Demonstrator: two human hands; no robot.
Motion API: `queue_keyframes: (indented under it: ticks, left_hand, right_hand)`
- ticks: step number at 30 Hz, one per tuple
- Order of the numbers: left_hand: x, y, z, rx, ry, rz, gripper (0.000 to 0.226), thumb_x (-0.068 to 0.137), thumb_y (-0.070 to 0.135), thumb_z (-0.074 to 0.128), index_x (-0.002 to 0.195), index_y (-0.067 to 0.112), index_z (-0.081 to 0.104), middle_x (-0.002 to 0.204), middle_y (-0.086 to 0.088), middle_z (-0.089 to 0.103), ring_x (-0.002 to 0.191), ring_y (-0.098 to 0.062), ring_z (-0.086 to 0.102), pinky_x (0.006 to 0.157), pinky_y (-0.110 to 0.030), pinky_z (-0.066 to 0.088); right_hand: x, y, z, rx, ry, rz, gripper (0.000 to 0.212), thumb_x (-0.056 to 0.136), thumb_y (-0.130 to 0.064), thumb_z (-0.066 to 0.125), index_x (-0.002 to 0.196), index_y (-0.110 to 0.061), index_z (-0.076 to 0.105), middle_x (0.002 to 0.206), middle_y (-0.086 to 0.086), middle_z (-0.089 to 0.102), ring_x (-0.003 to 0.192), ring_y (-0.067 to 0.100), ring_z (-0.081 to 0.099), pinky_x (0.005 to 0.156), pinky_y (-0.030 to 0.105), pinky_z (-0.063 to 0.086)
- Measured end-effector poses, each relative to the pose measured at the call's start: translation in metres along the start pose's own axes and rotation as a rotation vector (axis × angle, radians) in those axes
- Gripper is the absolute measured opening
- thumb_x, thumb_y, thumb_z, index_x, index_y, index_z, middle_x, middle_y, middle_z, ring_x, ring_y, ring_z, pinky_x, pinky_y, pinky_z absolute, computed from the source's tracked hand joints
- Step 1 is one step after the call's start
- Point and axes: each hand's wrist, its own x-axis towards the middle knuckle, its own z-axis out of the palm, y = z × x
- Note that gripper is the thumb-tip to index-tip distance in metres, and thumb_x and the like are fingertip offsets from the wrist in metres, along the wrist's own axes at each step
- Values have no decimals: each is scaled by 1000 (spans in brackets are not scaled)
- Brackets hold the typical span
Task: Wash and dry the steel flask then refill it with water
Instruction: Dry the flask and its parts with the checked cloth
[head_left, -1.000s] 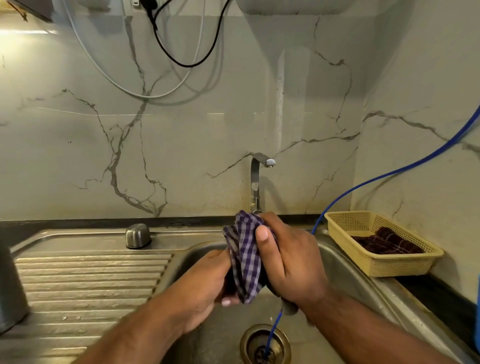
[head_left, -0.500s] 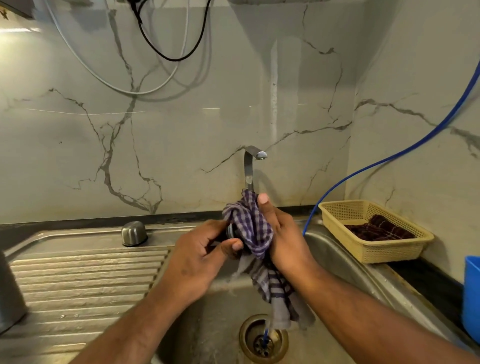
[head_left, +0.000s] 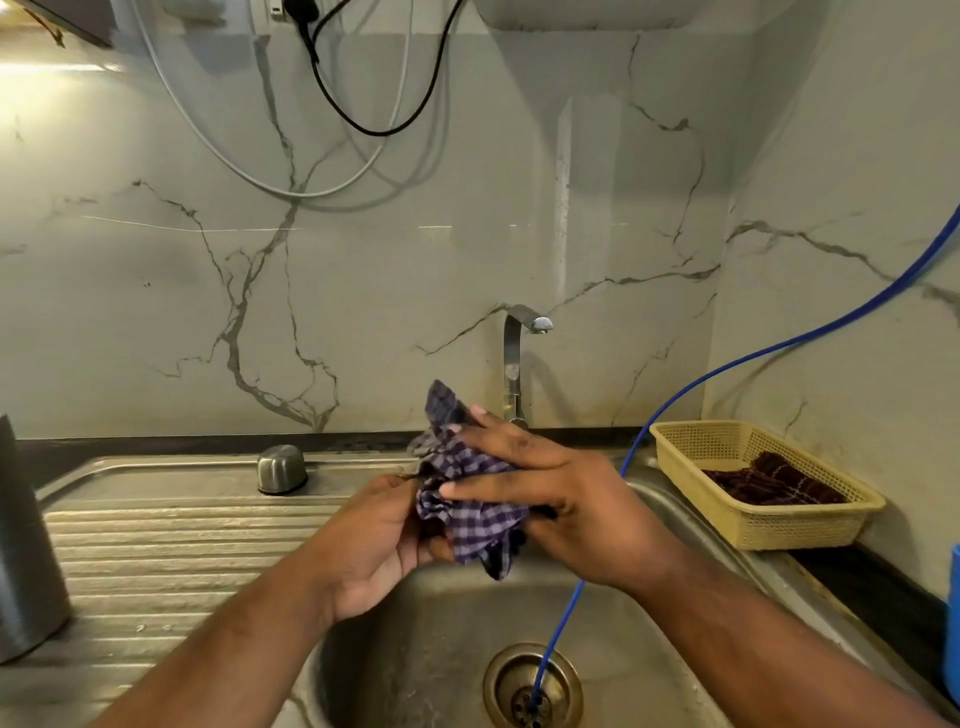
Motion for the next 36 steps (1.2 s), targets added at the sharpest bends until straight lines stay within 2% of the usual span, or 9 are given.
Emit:
queue_keyframes:
  ticks: [6,12,17,21,26,29,32,34,36]
  left_hand:
    - [2,-5,-1,375,62,261,34,90,31,61,109,8,77,103,-11,78,101,-22,72,88,-36,59]
    - [1,-4,-5,118,-6,125,29,85,22,62,99,2,77,106,-22,75,100,-26,73,84,-30,60]
    - [2,-16,-6,949,31,366,21,87,47,73,94,28,77,93,8,76,88,-10,72,81,-34,58]
    - [3,-22,5,1175,116,733,13,86,35,68,99,36,70,100,27,63,97,12,58,83,-7,46]
    - [9,-19,3,1318,91,792,25,89,33,69,111,23,74,117,12,62,104,11,53,87,1,40]
    - [5,-15,6,1153,222,572,11,89,41,64,99,43,69,99,25,67,96,9,61,78,-7,46]
    - [5,-11,3,741,232,319,15,93,33,66,92,24,78,86,6,78,85,-10,73,80,-34,59]
    - [4,-4,-1,292,170,169,31,90,33,63,94,6,79,93,-12,77,87,-29,72,79,-40,59]
    - [2,5,-5,12,126,54,39,87,34,62,99,0,76,92,-16,71,76,-22,64,63,-29,56]
  right_hand:
    - [-1,-3,6,-17,53,256,93,84,2,69,149,-57,38,153,-15,45,134,3,49,108,32,50]
    - [3,0,9,-114,74,-85,59,78,8,79,126,-25,73,146,-5,58,148,13,38,117,40,41]
    - [4,-11,8,142,204,447,39,95,-34,70,131,-46,62,115,-22,70,103,-8,65,88,19,56]
    - [8,-18,19,266,111,748,48,96,-69,41,116,-33,66,103,-11,73,95,-2,67,85,21,52]
    - [10,-17,14,700,199,1099,60,92,-71,50,108,-18,74,95,3,79,92,19,75,96,41,58]
    - [11,-18,12,450,160,892,55,92,-71,49,101,-23,72,93,-3,78,87,9,74,88,34,59]
    - [11,-18,10,220,122,626,39,93,-66,50,107,-34,66,98,-9,74,91,0,69,82,22,53]
    - [6,-11,6,60,110,409,29,101,-43,58,129,-43,62,110,-11,69,101,1,64,87,18,50]
    - [0,1,2,-135,81,179,65,93,-6,60,146,-44,52,130,-4,62,118,8,57,100,19,46]
